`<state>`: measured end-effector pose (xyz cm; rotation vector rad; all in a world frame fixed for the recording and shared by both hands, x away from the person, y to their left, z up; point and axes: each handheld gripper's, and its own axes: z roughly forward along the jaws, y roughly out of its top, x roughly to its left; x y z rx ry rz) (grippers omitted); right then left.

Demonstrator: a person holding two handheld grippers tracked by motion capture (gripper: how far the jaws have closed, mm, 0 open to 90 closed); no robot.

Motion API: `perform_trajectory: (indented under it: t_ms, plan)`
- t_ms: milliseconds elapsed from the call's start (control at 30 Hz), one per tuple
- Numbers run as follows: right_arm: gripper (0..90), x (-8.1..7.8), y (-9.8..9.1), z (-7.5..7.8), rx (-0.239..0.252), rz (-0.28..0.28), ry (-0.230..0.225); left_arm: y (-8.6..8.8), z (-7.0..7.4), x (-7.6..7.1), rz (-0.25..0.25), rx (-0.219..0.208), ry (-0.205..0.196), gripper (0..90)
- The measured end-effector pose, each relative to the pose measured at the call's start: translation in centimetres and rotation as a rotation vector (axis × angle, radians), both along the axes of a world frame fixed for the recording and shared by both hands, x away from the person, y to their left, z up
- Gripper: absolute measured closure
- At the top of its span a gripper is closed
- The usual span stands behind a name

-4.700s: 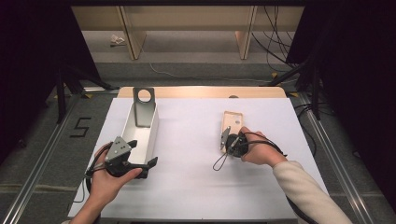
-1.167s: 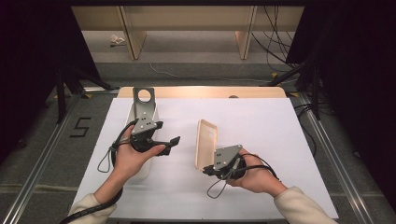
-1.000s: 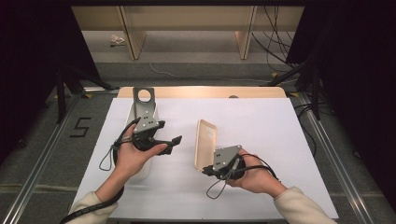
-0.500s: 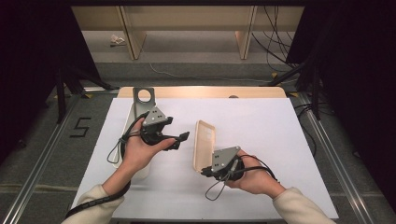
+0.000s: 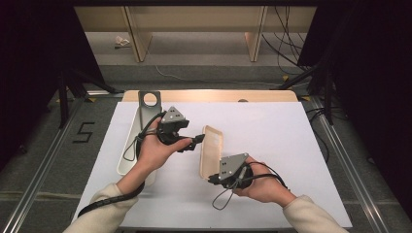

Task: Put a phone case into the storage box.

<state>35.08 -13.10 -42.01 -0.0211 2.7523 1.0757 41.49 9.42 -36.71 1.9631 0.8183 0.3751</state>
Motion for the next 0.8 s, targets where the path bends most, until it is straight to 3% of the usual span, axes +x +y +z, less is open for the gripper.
perform_trajectory:
  t_ms: [367,800]
  plan:
    - [88.2,-0.2,0.3,0.1,0.001,0.009,-0.008,-1.8,-0.6,1.7,0.027,0.049,0.100,36.3]
    - [88.2,-0.3,0.4,0.1,-0.006,0.019,-0.018,-2.3,-1.2,2.9,0.063,0.026,0.229,60.6]
